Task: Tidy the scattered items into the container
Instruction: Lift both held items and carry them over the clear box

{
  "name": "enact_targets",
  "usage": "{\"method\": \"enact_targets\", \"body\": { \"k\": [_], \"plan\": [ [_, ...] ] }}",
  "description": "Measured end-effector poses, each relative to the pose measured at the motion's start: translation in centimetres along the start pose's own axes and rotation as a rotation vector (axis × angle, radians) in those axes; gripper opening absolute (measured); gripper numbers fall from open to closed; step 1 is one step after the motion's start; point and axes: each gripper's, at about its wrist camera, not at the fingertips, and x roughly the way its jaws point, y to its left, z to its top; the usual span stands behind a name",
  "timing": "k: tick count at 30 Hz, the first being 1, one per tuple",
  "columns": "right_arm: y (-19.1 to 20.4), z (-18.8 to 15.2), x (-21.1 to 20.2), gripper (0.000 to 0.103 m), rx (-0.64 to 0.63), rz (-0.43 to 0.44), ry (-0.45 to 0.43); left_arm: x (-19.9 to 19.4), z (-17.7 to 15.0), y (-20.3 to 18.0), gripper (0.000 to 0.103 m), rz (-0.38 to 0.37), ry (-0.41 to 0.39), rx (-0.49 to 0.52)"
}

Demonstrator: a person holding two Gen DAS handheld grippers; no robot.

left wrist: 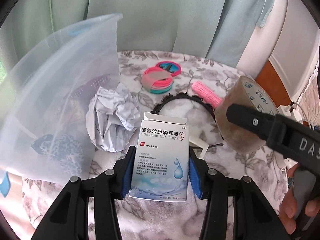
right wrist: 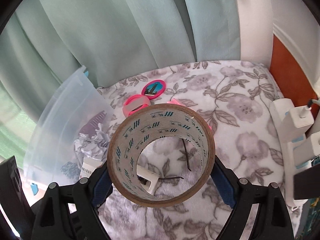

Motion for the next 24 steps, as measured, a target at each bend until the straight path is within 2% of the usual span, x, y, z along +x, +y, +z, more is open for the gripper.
{"method": "enact_targets", "body": {
  "k": [13,24],
  "plan": [
    [-0.1,-0.2,-2.7,0.091,0.003,0.049,-0.039,-3.7,0.3,-0.9,0.050,0.027,-0.058,0.001],
    [-0.8,-2.3,-5.9,0.091,0.107,0.041,-0.132,-7.3,2.2,-1.7,0.050,-0.049,-0.164,0.074]
  ]
}}
